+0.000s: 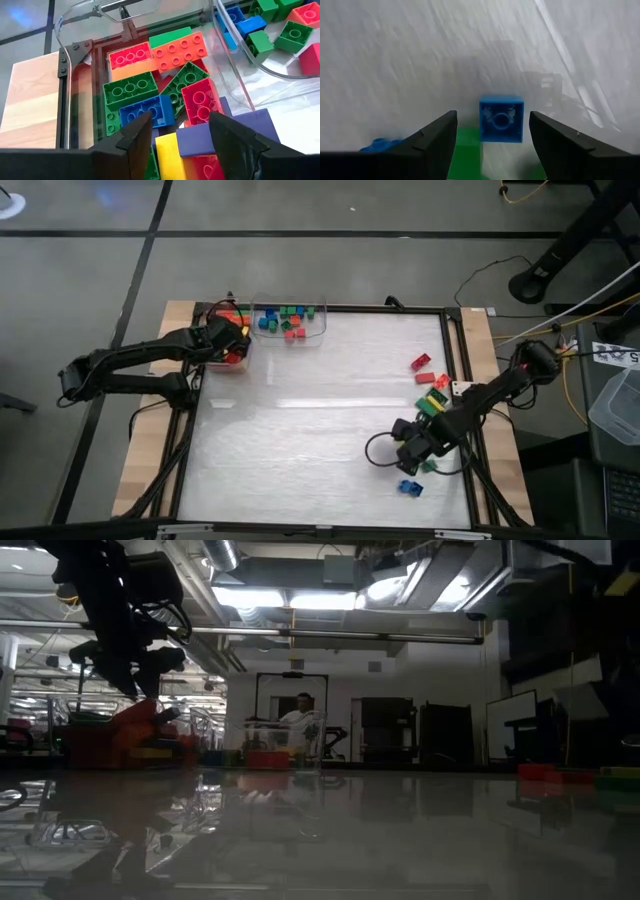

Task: Sort blocks by size
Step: Put the small blue block into the right transparent bin

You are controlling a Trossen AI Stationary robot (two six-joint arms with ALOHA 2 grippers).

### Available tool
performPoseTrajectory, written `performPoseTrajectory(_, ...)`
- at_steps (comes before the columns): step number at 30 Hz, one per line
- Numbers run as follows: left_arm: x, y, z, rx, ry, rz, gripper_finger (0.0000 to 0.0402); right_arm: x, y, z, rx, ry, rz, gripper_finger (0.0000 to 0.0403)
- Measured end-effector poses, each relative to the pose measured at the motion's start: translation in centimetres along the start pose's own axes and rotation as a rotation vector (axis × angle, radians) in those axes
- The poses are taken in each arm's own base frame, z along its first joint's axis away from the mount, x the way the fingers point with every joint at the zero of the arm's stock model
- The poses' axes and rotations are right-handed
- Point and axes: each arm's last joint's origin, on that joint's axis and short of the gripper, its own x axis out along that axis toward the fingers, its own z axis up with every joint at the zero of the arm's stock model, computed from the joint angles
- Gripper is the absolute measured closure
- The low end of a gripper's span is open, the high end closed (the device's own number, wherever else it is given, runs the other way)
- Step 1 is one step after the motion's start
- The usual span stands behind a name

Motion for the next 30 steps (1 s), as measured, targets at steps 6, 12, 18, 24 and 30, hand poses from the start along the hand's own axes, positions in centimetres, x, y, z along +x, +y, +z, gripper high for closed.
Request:
performPoseTrajectory(6, 0.0, 0.0, 0.0, 0.0, 0.0, 0.0, 0.0219, 1.9, 0.2, 0.0, -0.007, 0.031, -0.073, 0.0155)
performPoseTrajectory(12, 0.0, 0.0, 0.0, 0.0, 0.0, 0.0, 0.0219, 3.2, 0.4, -0.1, -0.011, 0.056, -0.11, 0.0166)
performPoseTrajectory(18, 0.0, 0.0, 0.0, -0.001, -0.001, -0.001, 0.0219, 3.2, 0.6, 0.1, -0.055, 0.023, -0.091, 0.025)
performPoseTrajectory(24, 0.0, 0.0, 0.0, -0.003, 0.0, -0.006, 0.0219, 3.3, 1.1, 2.5, -0.12, -0.249, -0.08, 0.0271)
performPoseTrajectory(30, 0.0, -0.3, 0.2, -0.019, 0.007, -0.051, 0.0219, 2.5, 0.7, 8.2, -0.157, -0.61, -0.079, 0.0269)
